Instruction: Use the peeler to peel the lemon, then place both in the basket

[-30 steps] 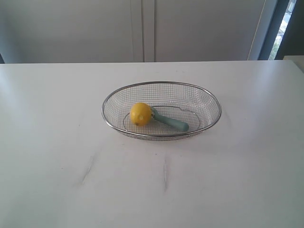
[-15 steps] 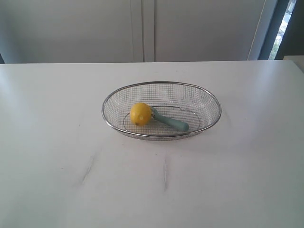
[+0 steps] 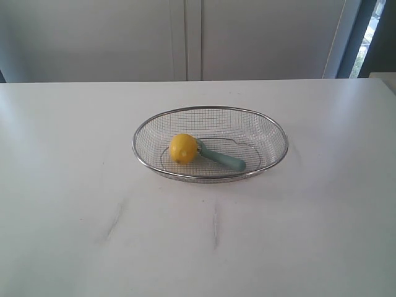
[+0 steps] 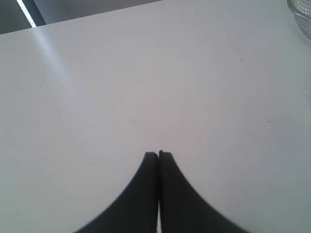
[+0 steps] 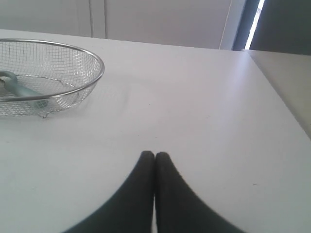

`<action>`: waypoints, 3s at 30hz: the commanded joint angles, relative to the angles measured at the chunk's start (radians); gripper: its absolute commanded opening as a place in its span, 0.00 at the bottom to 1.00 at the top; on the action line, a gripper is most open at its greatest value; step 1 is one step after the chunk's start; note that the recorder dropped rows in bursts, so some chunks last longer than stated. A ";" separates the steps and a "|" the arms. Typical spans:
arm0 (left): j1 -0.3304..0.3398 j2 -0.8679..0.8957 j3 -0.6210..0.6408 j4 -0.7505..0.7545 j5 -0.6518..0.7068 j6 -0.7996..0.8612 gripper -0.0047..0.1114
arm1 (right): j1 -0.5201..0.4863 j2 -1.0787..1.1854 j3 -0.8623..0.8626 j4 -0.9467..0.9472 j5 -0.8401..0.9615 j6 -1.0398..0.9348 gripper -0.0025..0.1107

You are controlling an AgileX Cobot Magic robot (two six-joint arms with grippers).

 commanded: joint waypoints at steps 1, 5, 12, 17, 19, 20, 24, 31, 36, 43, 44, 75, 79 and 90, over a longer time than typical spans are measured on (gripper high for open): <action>0.001 -0.004 0.005 -0.001 -0.001 -0.005 0.04 | 0.003 -0.006 0.002 -0.011 -0.005 -0.048 0.02; 0.001 -0.004 0.005 -0.001 -0.001 -0.005 0.04 | 0.003 -0.006 0.002 -0.007 -0.005 -0.019 0.02; 0.001 -0.004 0.005 -0.001 -0.001 -0.005 0.04 | 0.001 -0.006 0.002 -0.007 -0.005 -0.014 0.02; 0.001 -0.004 0.005 -0.001 -0.001 -0.005 0.04 | -0.001 -0.006 0.002 -0.007 -0.005 -0.014 0.02; 0.001 -0.004 0.005 -0.001 -0.001 -0.005 0.04 | -0.001 -0.006 0.002 0.001 -0.005 -0.014 0.02; 0.001 -0.004 0.005 -0.001 -0.001 -0.005 0.04 | -0.001 -0.006 0.002 0.007 -0.005 -0.014 0.02; 0.001 -0.004 0.005 -0.001 0.011 -0.007 0.04 | -0.001 -0.006 0.002 0.007 -0.005 -0.014 0.02; 0.001 -0.004 0.005 -0.001 0.014 -0.180 0.04 | -0.001 -0.006 0.002 0.007 -0.005 -0.014 0.02; 0.001 -0.004 0.005 -0.001 0.014 -0.180 0.04 | -0.001 -0.006 0.002 0.007 -0.005 -0.014 0.02; 0.001 -0.004 0.005 -0.001 0.014 -0.169 0.04 | -0.031 -0.006 0.002 0.007 -0.005 -0.014 0.02; 0.001 -0.004 0.005 -0.001 0.014 -0.169 0.04 | -0.041 -0.006 0.002 0.007 -0.005 -0.014 0.02; 0.001 -0.004 0.005 -0.001 -0.002 -0.170 0.04 | -0.059 -0.006 0.002 0.007 -0.002 -0.014 0.02; 0.001 -0.004 0.005 -0.001 -0.002 -0.170 0.04 | -0.059 -0.006 0.002 0.007 -0.002 -0.014 0.02; 0.001 -0.004 0.005 -0.001 -0.002 -0.170 0.04 | -0.059 -0.006 0.002 0.007 -0.002 -0.014 0.02</action>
